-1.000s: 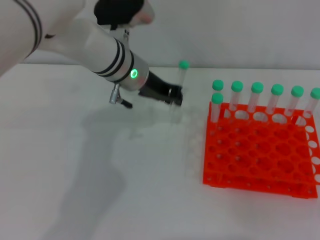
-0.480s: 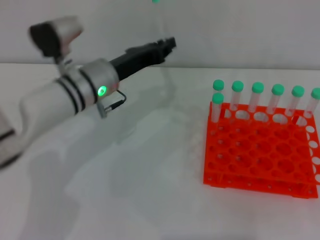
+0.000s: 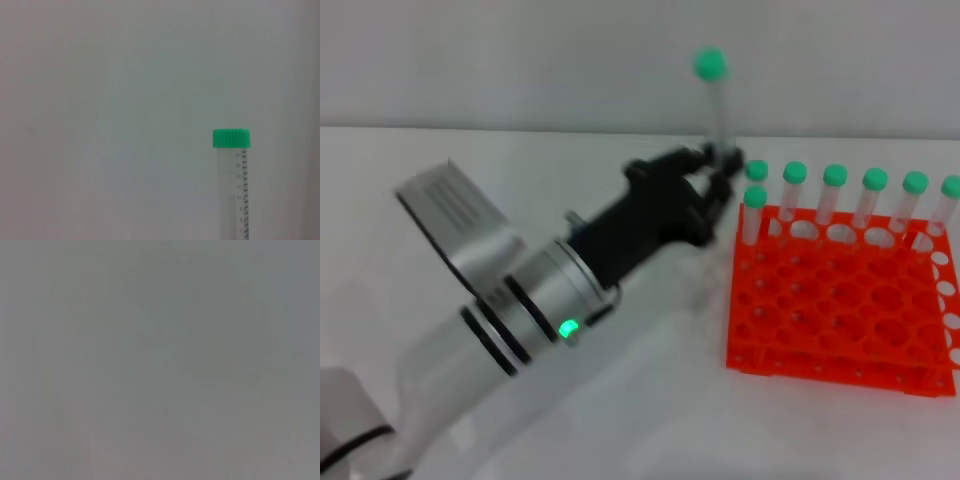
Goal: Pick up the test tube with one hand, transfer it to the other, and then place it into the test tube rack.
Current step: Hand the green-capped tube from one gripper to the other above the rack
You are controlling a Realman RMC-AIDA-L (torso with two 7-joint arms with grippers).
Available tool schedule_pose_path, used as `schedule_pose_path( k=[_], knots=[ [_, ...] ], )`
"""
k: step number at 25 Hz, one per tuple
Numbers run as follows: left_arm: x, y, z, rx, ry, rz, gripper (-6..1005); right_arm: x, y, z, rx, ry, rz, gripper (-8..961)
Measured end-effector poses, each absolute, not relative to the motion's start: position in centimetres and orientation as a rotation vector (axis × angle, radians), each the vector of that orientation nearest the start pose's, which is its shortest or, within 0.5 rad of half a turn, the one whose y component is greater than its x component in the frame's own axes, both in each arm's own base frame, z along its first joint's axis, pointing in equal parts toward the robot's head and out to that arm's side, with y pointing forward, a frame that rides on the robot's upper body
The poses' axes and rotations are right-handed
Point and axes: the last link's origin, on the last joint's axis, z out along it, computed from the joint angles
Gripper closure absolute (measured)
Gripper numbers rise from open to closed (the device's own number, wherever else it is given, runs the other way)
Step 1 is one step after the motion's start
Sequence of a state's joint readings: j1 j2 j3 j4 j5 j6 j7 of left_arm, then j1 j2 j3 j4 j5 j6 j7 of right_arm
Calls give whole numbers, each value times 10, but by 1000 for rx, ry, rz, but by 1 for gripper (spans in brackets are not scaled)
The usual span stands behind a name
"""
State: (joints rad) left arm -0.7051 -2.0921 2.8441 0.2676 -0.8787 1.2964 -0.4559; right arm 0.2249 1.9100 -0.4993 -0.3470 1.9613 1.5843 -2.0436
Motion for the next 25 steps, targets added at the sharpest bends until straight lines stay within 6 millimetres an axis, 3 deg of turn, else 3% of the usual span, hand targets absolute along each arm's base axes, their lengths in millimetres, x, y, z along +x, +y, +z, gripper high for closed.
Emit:
schedule_pose_path(
  k=[4, 11, 17, 25],
  knots=[
    [-156, 324, -118, -2340, -335, -1209, 806, 343, 277, 137, -1914, 560, 1218, 99],
    [-141, 314, -146, -2502, -284, -1092, 805, 305, 310, 96, -2194, 549, 1177, 99],
    [-142, 311, -149, -2539, -257, -1065, 804, 292, 318, 77, -2308, 555, 1141, 99],
    [-146, 311, -153, -2550, -266, -1017, 804, 281, 314, 62, -2443, 513, 1121, 114]
  ],
)
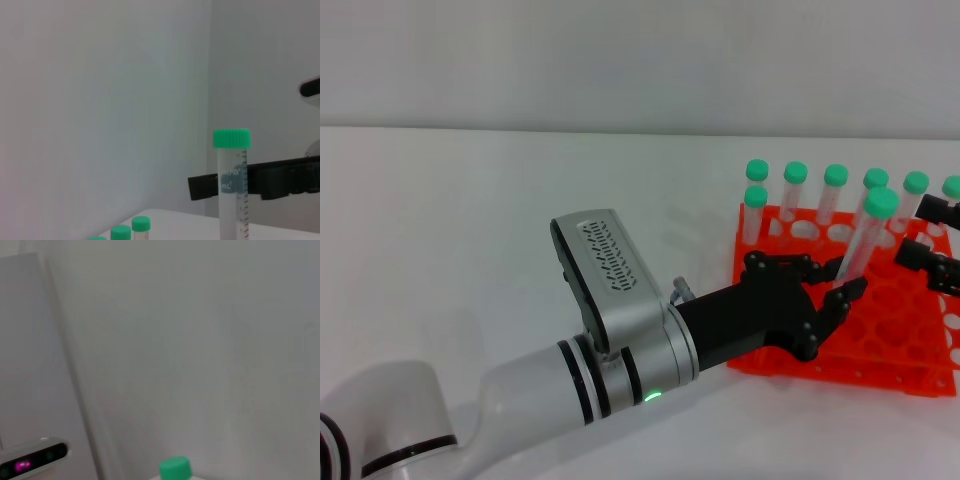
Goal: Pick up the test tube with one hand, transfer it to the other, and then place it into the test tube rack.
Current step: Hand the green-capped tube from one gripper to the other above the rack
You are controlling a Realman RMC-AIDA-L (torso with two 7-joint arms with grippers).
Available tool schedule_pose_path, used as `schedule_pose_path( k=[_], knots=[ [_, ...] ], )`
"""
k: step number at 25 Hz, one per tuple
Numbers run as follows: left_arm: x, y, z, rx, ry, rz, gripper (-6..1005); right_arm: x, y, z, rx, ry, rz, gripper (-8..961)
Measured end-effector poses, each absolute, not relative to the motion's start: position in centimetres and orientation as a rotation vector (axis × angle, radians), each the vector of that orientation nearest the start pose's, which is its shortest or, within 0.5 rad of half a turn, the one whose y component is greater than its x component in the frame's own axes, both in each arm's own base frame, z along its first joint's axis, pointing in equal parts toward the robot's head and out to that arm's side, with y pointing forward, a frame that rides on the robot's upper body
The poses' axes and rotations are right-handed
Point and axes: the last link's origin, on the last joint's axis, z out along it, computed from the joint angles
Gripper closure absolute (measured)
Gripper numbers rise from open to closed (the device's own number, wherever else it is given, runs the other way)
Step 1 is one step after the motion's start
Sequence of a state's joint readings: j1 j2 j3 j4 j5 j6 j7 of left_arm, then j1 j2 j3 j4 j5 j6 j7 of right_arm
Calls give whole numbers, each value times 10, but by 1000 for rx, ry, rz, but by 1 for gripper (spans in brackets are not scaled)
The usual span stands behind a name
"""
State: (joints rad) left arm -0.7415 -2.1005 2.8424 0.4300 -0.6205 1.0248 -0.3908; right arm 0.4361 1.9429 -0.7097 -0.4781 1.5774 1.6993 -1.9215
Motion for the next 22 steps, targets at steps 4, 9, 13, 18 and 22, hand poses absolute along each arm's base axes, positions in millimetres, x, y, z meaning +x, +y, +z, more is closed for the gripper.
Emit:
schedule_pose_path(
  k=[4, 9, 13, 18, 22],
  knots=[
    [-146, 311, -154, -2549, -264, -1016, 803, 277, 312, 62, -2464, 499, 1143, 123],
    [-144, 312, -154, -2552, -261, -1011, 803, 267, 314, 55, -2474, 482, 1188, 134],
    [-142, 314, -157, -2559, -262, -992, 802, 258, 317, 47, -2482, 462, 1215, 143],
    [-141, 315, -157, -2553, -267, -996, 802, 252, 322, 45, -2493, 445, 1217, 154],
    [-141, 315, -156, -2550, -268, -997, 801, 251, 323, 45, -2500, 433, 1211, 296]
  ],
)
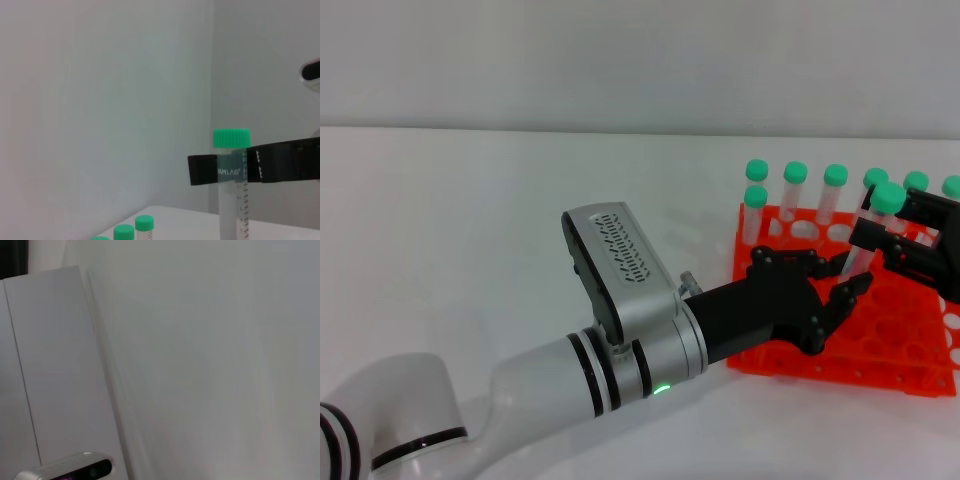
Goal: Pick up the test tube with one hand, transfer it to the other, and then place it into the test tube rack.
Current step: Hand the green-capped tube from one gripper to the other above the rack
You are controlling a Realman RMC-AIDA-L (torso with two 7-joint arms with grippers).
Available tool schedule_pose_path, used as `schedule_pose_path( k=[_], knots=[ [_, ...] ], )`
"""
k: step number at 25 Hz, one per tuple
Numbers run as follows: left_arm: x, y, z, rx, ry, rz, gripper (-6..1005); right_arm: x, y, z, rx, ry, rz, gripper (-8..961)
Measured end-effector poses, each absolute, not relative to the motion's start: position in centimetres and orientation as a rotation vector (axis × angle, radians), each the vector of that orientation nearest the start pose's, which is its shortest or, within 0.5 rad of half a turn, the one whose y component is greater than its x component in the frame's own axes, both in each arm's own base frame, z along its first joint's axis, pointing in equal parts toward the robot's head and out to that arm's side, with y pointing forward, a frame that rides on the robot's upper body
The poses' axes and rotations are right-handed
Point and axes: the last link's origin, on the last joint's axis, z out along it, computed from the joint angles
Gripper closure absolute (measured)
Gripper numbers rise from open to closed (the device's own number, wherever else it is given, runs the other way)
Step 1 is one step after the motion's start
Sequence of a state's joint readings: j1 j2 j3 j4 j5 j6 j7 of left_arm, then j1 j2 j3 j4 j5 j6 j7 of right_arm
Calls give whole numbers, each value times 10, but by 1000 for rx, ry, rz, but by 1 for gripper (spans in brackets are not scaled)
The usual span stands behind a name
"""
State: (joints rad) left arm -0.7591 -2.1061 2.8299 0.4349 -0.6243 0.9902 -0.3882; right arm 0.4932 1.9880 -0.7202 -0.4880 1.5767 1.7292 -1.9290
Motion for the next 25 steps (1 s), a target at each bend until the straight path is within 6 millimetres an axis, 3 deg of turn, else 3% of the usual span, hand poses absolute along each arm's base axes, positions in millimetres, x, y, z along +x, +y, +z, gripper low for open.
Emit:
schedule_pose_path(
  k=[6, 17, 25],
  knots=[
    [-141, 315, -157, -2554, -266, -994, 800, 252, 322, 45, -2499, 398, 1193, 539],
    [-140, 314, -159, -2559, -271, -986, 799, 254, 321, 46, -2485, 360, 1185, 690],
    [-141, 313, -159, -2555, -256, -979, 798, 255, 321, 47, -2480, 365, 1186, 728]
  ],
)
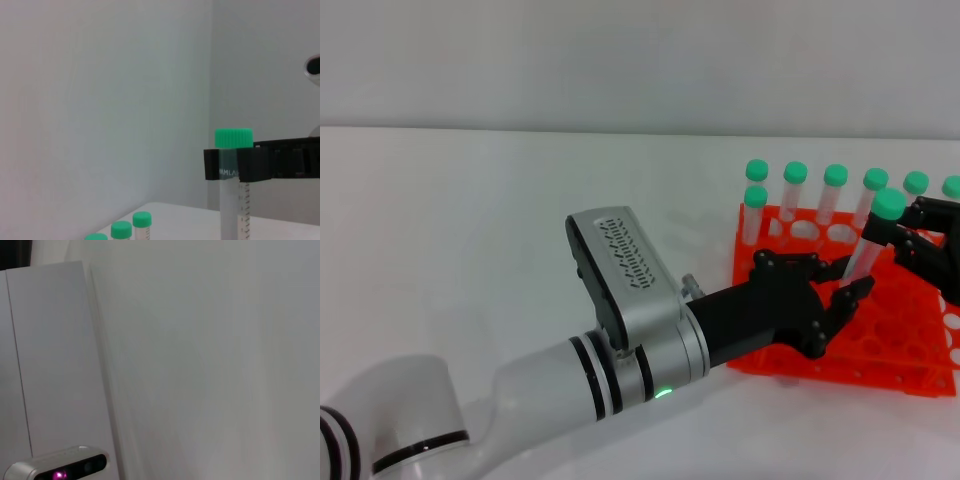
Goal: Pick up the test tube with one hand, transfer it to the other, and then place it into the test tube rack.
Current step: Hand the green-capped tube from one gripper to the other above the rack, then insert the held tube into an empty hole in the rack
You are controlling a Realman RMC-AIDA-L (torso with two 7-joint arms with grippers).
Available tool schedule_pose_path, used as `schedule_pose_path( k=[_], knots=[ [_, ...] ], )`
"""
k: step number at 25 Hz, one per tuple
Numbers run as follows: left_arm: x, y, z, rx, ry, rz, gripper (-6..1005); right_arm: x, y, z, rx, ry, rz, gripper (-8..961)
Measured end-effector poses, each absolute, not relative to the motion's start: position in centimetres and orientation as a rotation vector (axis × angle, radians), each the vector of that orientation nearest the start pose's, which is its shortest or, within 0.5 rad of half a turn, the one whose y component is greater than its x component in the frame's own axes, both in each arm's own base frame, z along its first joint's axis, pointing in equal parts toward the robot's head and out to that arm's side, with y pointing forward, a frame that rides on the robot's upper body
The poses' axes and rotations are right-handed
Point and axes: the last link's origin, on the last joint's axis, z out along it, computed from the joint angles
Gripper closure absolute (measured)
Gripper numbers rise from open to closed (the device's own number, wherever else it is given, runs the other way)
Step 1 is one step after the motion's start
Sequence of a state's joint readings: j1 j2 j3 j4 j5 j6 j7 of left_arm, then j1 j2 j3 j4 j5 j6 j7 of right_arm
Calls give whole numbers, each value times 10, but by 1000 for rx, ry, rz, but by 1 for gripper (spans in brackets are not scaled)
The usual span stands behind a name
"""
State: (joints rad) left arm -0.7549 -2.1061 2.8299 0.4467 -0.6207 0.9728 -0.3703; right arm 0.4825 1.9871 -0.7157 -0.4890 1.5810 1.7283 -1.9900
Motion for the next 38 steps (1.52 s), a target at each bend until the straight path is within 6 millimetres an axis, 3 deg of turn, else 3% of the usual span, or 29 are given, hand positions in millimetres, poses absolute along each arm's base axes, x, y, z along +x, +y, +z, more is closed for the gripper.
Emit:
schedule_pose_path(
  k=[11, 20, 28, 33, 38],
  knots=[
    [-154, 299, -160, -2496, -24, -895, 797, 254, 322, 49, -2452, 361, 1200, 733],
    [-167, 296, -156, -2439, -38, -872, 536, 254, 329, 53, -2386, 354, 1207, 742],
    [-210, 269, -119, -2150, -156, -973, 359, 249, 341, 46, -2276, 300, 1206, 743],
    [-240, 259, -96, -1976, -276, -963, 133, 233, 355, 22, -2261, 243, 1202, 741],
    [-268, 256, -75, -1797, -387, -926, 119, 224, 368, -3, -2257, 219, 1126, 738]
  ],
)
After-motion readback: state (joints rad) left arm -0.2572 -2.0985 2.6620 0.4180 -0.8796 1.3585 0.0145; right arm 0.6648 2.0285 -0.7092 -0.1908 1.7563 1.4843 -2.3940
